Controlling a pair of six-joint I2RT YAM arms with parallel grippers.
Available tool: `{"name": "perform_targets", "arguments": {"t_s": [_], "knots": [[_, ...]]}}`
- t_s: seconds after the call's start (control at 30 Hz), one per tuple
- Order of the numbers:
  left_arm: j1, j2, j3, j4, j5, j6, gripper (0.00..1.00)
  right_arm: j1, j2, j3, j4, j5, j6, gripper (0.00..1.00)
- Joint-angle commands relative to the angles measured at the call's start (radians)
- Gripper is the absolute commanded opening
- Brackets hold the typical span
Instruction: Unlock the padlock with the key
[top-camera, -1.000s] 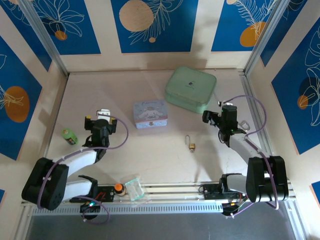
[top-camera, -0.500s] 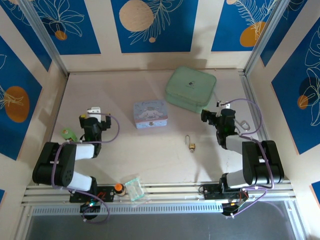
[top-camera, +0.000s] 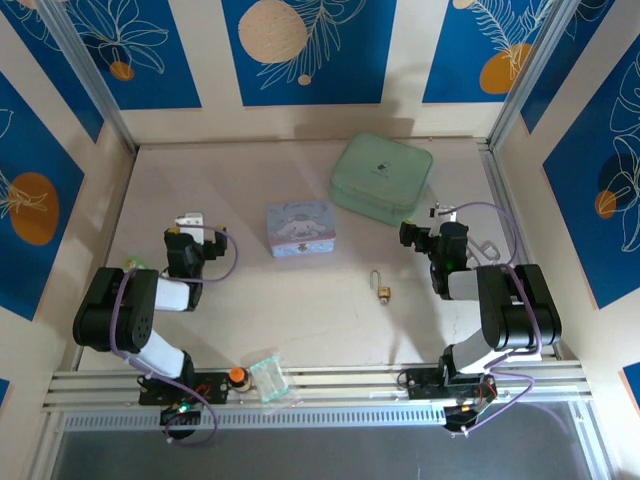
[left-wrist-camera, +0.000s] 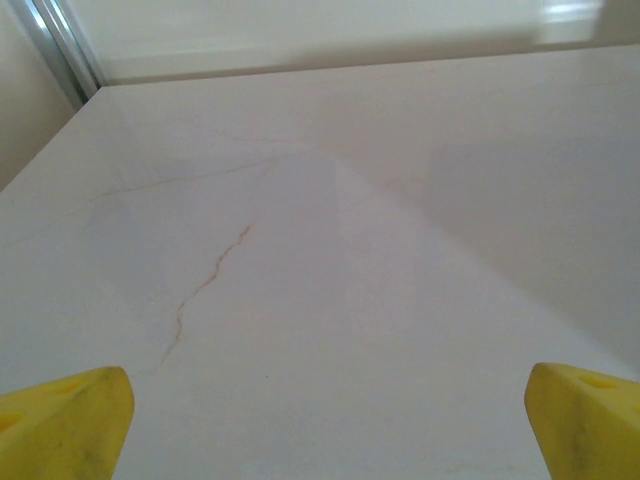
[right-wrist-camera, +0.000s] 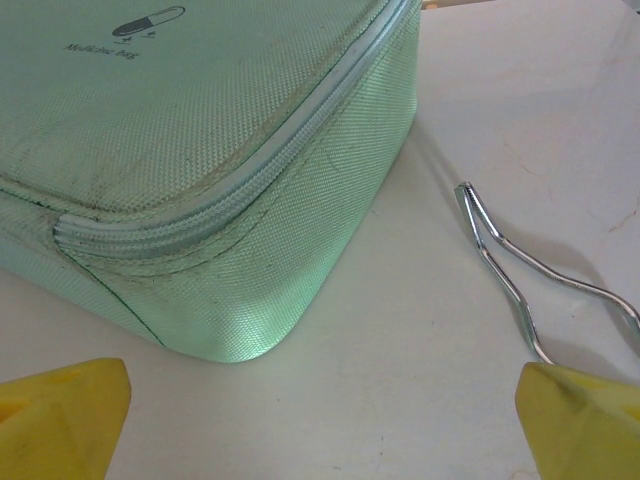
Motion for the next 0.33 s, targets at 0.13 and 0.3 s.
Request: {"name": "perform_targets", "arguments": {"t_s": [0.13, 0.3], "knots": [[-0.004, 0.002, 0.010, 0.003, 0.028, 0.001, 1.00, -0.013, 0.000, 0.019, 0.025, -0.042, -0.013, 0.99], [-0.004, 0.002, 0.010, 0.003, 0.028, 0.001, 1.00, -0.008, -0.007, 0.010, 0.037, -0.036, -0.020, 0.99]]}}
